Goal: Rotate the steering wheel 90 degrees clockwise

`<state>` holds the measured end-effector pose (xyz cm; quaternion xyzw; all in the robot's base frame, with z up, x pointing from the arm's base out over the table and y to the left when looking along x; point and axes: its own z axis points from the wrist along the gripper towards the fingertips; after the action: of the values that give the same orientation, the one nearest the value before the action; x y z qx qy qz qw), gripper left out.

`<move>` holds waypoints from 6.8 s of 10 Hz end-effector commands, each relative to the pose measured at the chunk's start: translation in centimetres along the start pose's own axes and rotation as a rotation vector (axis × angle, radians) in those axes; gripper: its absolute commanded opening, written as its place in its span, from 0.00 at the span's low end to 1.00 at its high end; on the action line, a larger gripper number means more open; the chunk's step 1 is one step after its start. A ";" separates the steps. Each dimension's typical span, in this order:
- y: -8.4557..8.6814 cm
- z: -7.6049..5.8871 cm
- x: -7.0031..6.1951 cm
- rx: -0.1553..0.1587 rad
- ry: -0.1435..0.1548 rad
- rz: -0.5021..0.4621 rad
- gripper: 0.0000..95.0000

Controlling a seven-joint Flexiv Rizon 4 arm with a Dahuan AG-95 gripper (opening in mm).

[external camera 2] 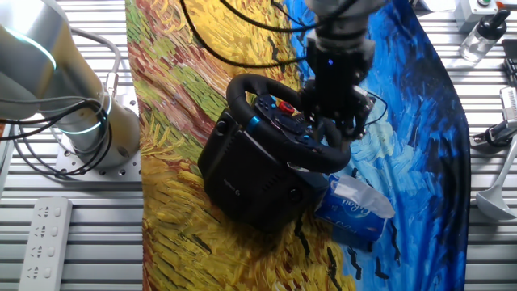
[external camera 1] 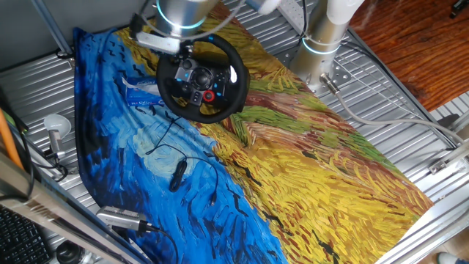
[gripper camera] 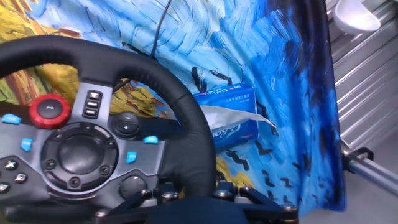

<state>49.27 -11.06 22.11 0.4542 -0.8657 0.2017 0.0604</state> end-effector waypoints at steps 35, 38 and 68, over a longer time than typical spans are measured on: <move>-0.3 2.9 0.7 -0.356 -0.085 0.233 0.40; -0.3 2.9 0.7 -0.375 -0.059 0.298 0.20; -0.2 -0.7 0.5 -0.438 -0.165 -0.184 0.60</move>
<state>49.26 -11.71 22.48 0.4523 -0.8849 -0.0173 0.1095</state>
